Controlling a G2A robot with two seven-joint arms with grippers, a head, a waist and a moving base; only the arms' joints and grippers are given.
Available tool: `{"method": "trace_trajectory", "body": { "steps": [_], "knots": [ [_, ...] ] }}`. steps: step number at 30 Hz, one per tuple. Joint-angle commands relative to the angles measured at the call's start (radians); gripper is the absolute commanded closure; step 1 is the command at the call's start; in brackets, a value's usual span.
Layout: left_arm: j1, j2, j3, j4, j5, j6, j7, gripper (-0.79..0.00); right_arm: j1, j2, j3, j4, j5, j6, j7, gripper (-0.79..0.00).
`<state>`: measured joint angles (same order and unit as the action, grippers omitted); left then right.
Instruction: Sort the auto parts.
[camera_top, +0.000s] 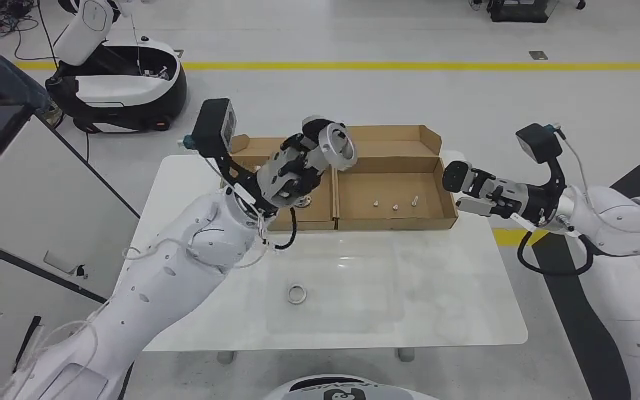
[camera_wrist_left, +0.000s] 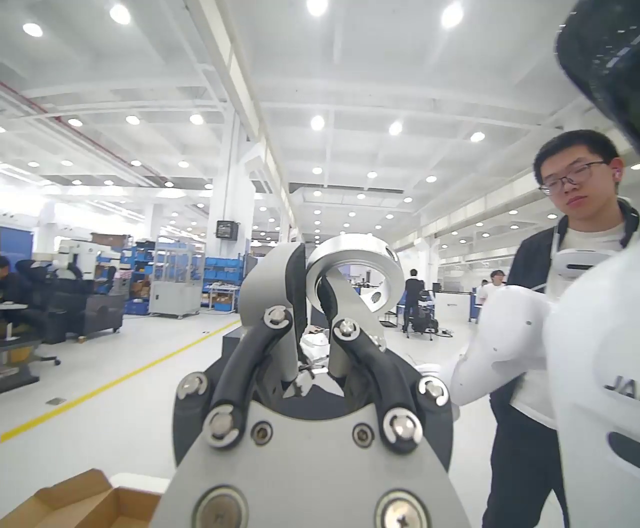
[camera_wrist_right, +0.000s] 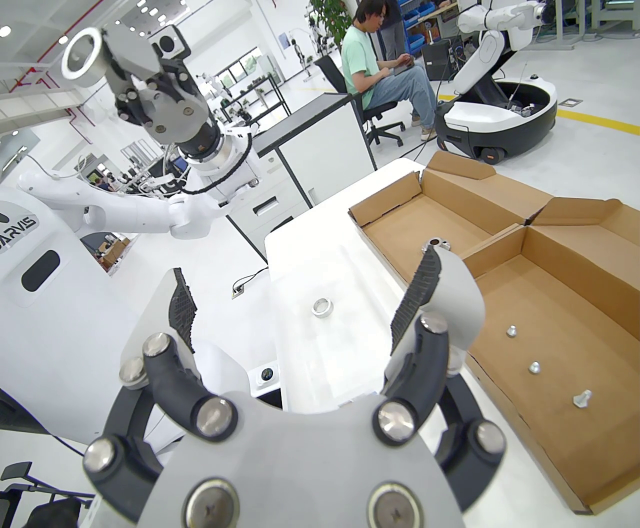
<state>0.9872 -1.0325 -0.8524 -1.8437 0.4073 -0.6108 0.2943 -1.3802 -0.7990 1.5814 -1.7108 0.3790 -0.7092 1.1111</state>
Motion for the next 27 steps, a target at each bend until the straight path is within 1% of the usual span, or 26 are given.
{"method": "trace_trajectory", "body": {
  "steps": [1, 2, 4, 6, 8, 11, 16, 22, 27],
  "knots": [
    [-0.038, -0.011, 0.009, 0.037, -0.004, 0.077, -0.056, 0.000, 0.000, 0.000, 0.000, 0.000, 0.000, 0.000, 0.000, -0.785],
    [-0.055, -0.017, 0.014, 0.057, -0.014, 0.119, -0.082, 0.000, 0.000, 0.000, 0.000, 0.000, 0.000, 0.000, 0.000, -0.785],
    [-0.086, -0.026, 0.025, 0.095, -0.006, 0.172, -0.141, 0.000, 0.000, 0.000, 0.000, 0.000, 0.000, 0.000, 0.000, -0.785],
    [-0.112, -0.033, 0.035, 0.119, 0.018, 0.230, -0.224, 0.000, 0.000, 0.000, 0.000, 0.000, 0.000, 0.000, 0.000, -0.785],
    [-0.123, -0.037, 0.038, 0.141, 0.016, 0.289, -0.301, 0.000, 0.000, 0.000, 0.000, 0.000, 0.000, 0.000, 0.000, -0.785],
    [-0.139, -0.038, 0.039, 0.157, 0.036, 0.350, -0.445, 0.000, 0.000, 0.000, 0.000, 0.000, 0.000, 0.000, 0.000, -0.785],
    [-0.148, -0.040, 0.039, 0.173, 0.081, 0.439, -0.616, 0.000, 0.000, 0.000, 0.000, 0.000, 0.000, 0.000, 0.000, -0.785],
    [-0.163, -0.048, 0.050, 0.194, 0.146, 0.555, -0.755, 0.000, 0.000, 0.000, 0.000, 0.000, 0.000, 0.000, 0.000, -0.785],
    [-0.190, -0.055, 0.072, 0.219, 0.220, 0.603, -0.891, 0.000, 0.000, 0.000, 0.000, 0.000, 0.000, 0.000, 0.000, -0.785]
  ]
}}
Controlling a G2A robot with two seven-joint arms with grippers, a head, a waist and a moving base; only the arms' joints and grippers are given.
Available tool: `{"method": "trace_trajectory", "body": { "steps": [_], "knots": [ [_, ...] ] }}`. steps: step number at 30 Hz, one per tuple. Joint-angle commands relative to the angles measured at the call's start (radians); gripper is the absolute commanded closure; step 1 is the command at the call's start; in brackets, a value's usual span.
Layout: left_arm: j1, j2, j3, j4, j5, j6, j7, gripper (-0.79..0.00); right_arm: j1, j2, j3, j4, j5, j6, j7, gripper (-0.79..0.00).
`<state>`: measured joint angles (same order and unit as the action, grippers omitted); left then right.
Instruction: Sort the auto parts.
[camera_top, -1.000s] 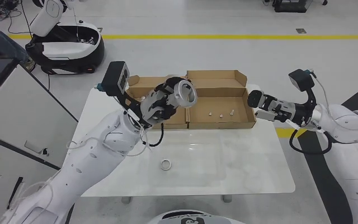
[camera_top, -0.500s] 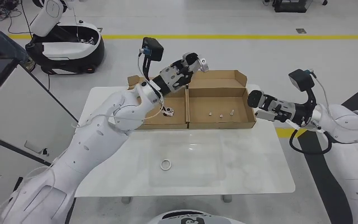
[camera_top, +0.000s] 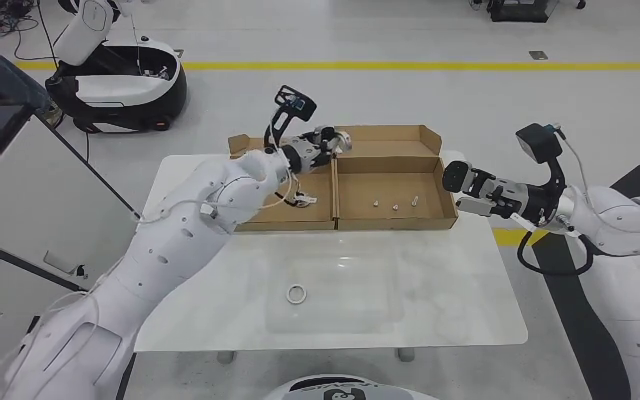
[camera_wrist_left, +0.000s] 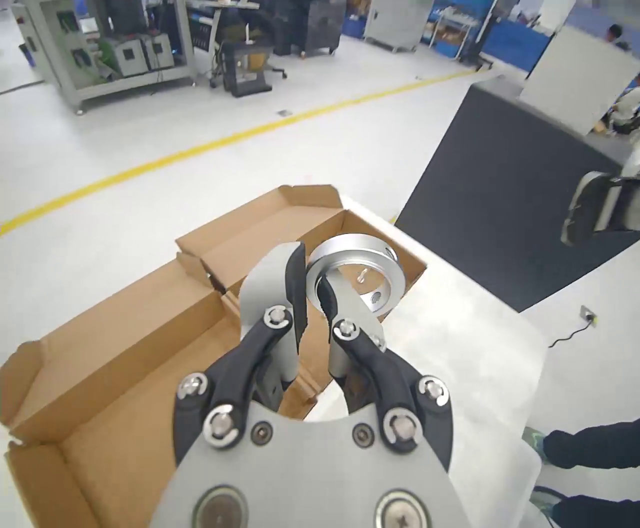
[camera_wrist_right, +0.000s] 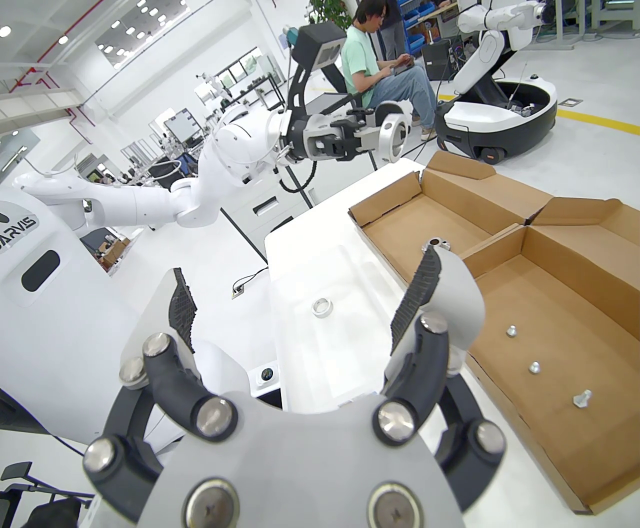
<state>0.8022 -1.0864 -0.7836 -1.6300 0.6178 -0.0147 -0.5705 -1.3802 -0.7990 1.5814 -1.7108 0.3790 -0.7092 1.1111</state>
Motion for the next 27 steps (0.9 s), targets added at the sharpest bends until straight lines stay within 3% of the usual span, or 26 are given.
{"method": "trace_trajectory", "body": {
  "steps": [1, 9, 19, 27],
  "knots": [
    [-0.009, -0.004, 0.007, 0.015, 0.014, 0.021, -0.051, 0.000, 0.000, 0.000, 0.000, 0.000, 0.000, 0.000, 0.000, -0.785],
    [-0.058, -0.032, 0.053, 0.099, 0.044, 0.076, -0.181, 0.000, 0.000, 0.000, 0.000, 0.000, 0.000, 0.000, 0.000, -0.785],
    [-0.153, -0.092, 0.147, 0.246, 0.054, 0.141, -0.345, 0.000, 0.000, 0.000, 0.000, 0.000, 0.000, 0.000, 0.000, -0.785],
    [-0.229, -0.142, 0.222, 0.385, 0.095, 0.089, -0.433, 0.000, 0.000, 0.000, 0.000, 0.000, 0.000, 0.000, 0.000, -0.785]
  ]
}}
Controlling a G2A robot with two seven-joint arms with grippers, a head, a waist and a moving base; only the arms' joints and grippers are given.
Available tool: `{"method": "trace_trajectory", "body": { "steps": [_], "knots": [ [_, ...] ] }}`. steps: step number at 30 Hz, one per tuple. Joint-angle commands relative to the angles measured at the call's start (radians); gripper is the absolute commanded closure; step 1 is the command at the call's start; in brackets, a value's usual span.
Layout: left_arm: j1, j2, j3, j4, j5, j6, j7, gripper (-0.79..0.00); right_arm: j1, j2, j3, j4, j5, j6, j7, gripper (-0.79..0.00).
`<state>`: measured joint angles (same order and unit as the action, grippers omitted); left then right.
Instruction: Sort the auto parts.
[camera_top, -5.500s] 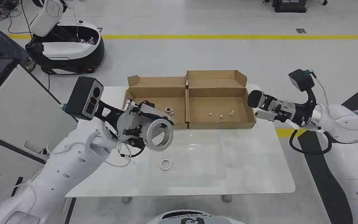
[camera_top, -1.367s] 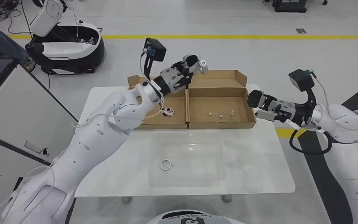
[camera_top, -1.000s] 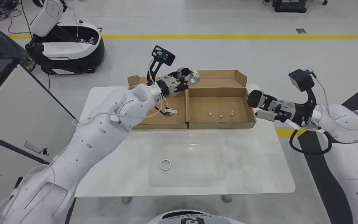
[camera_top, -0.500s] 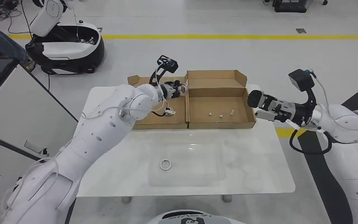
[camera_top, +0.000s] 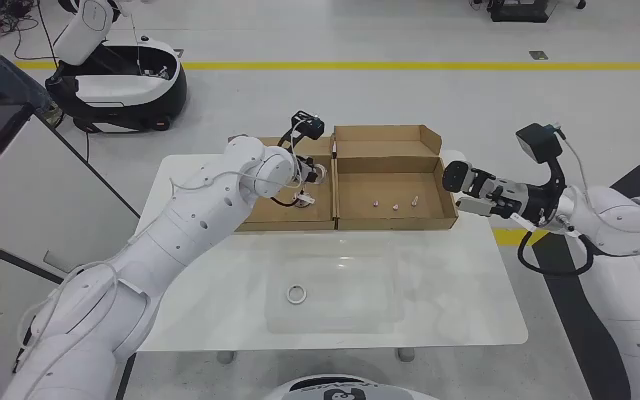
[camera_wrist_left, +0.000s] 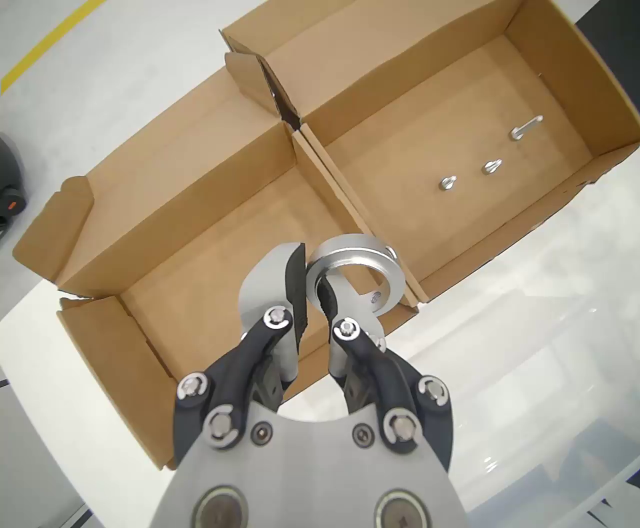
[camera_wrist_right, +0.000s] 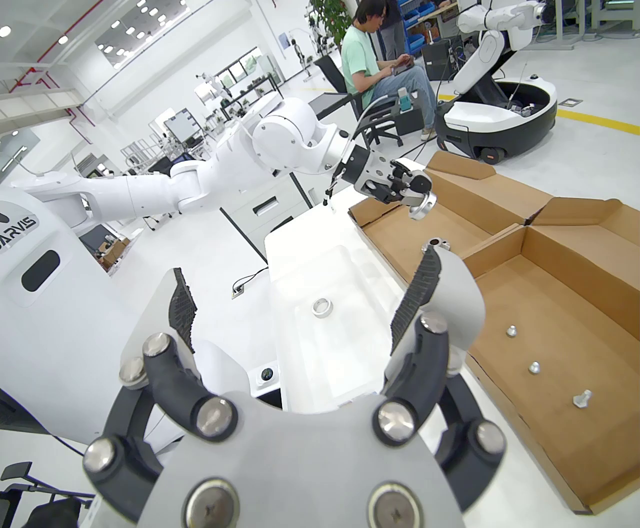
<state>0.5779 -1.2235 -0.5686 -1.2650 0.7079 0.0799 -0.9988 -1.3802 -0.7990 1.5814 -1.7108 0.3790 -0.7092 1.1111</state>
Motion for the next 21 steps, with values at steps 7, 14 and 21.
{"method": "trace_trajectory", "body": {
  "steps": [7, 14, 21],
  "knots": [
    [-0.013, -0.035, 0.044, 0.156, 0.026, -0.064, -0.011, 0.000, 0.000, 0.000, 0.000, 0.000, 0.000, 0.000, 0.000, -0.785],
    [-0.009, -0.056, 0.062, 0.259, 0.059, -0.083, -0.014, 0.000, 0.000, 0.000, 0.000, 0.000, 0.000, 0.000, 0.000, -0.785],
    [-0.014, -0.075, 0.079, 0.329, 0.112, -0.099, -0.027, 0.000, 0.000, 0.000, 0.000, 0.000, 0.000, 0.000, 0.000, -0.785]
  ]
}}
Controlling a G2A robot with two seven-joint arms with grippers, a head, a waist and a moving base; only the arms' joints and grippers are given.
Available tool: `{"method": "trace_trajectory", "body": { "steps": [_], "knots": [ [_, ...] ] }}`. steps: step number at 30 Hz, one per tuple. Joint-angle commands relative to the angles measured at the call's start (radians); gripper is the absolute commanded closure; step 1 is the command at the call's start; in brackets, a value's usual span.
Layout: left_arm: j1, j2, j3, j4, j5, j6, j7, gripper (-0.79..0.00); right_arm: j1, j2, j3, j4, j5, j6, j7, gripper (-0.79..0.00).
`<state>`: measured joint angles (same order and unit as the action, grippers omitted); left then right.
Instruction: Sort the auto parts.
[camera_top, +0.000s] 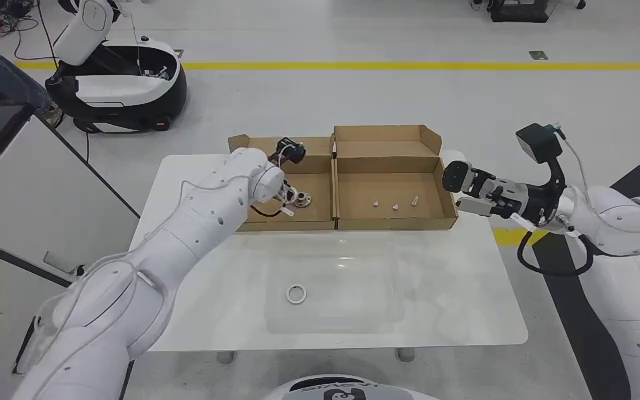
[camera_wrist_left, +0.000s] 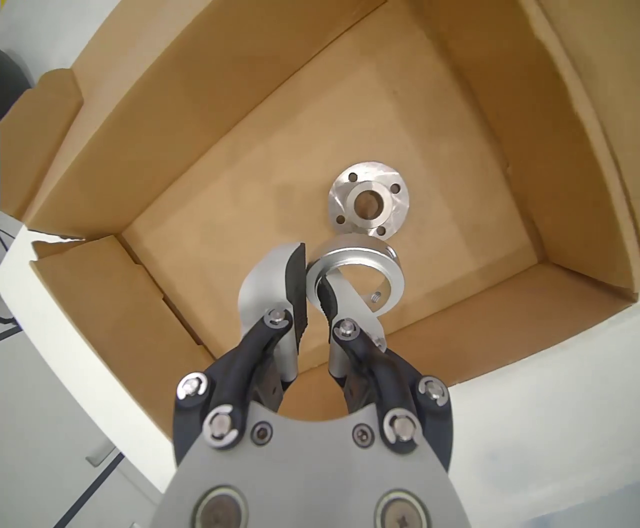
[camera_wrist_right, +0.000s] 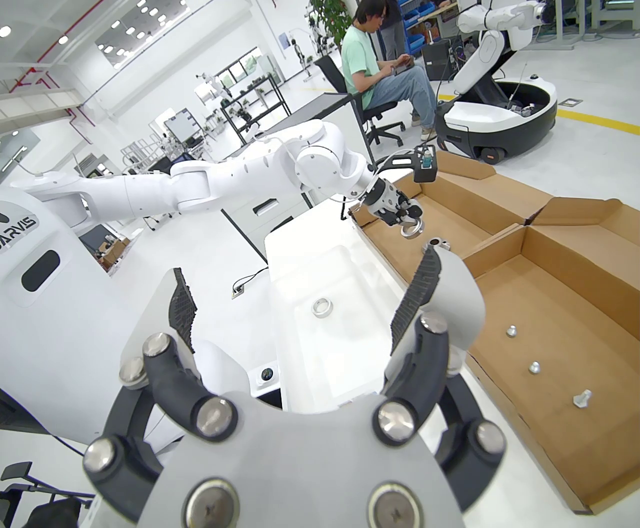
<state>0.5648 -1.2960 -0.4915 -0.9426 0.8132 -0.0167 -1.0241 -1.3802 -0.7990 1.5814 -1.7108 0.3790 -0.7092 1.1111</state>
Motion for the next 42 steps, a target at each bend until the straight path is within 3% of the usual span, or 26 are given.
{"method": "trace_trajectory", "body": {
  "steps": [1, 9, 10, 13, 20, 24, 27, 28, 35, 39, 42],
  "knots": [
    [-0.001, -0.006, 0.004, 0.016, 0.011, -0.003, 0.001, 0.000, 0.000, 0.000, 0.000, 0.000, 0.000, 0.000, 0.000, -0.785],
    [0.001, -0.035, 0.021, 0.091, 0.044, -0.019, 0.015, 0.000, 0.000, 0.000, 0.000, 0.000, 0.000, 0.000, 0.000, -0.785],
    [0.000, -0.039, 0.024, 0.099, 0.050, -0.022, 0.016, -0.083, 0.000, 0.000, 0.000, 0.000, 0.000, 0.000, 0.000, -0.785],
    [-0.003, -0.050, 0.027, 0.124, 0.060, -0.027, 0.016, -0.154, 0.000, 0.000, 0.000, 0.000, 0.000, 0.000, 0.000, -0.785],
    [-0.009, -0.070, 0.024, 0.174, 0.075, -0.033, 0.029, -0.191, 0.000, 0.000, 0.000, 0.000, 0.000, 0.000, 0.000, -0.785],
    [-0.019, -0.075, 0.016, 0.182, 0.094, -0.028, 0.026, -0.372, 0.000, 0.000, 0.000, 0.000, 0.000, 0.000, 0.000, -0.785],
    [-0.031, -0.072, 0.003, 0.176, 0.121, -0.006, 0.028, -0.720, 0.000, 0.000, 0.000, 0.000, 0.000, 0.000, 0.000, -0.785],
    [-0.036, -0.070, -0.001, 0.165, 0.135, -0.002, 0.027, -0.785, 0.000, 0.000, 0.000, 0.000, 0.000, 0.000, 0.000, -0.785],
    [-0.031, -0.029, -0.048, -0.019, 0.184, -0.159, -0.028, -0.785, 0.000, 0.000, 0.000, 0.000, 0.000, 0.000, 0.000, -0.785],
    [0.015, 0.013, -0.124, -0.178, 0.152, -0.263, -0.022, -0.785, 0.000, 0.000, 0.000, 0.000, 0.000, 0.000, 0.000, -0.785],
    [0.054, 0.042, -0.160, -0.322, 0.142, -0.348, -0.120, -0.785, 0.000, 0.000, 0.000, 0.000, 0.000, 0.000, 0.000, -0.785]
  ]
}}
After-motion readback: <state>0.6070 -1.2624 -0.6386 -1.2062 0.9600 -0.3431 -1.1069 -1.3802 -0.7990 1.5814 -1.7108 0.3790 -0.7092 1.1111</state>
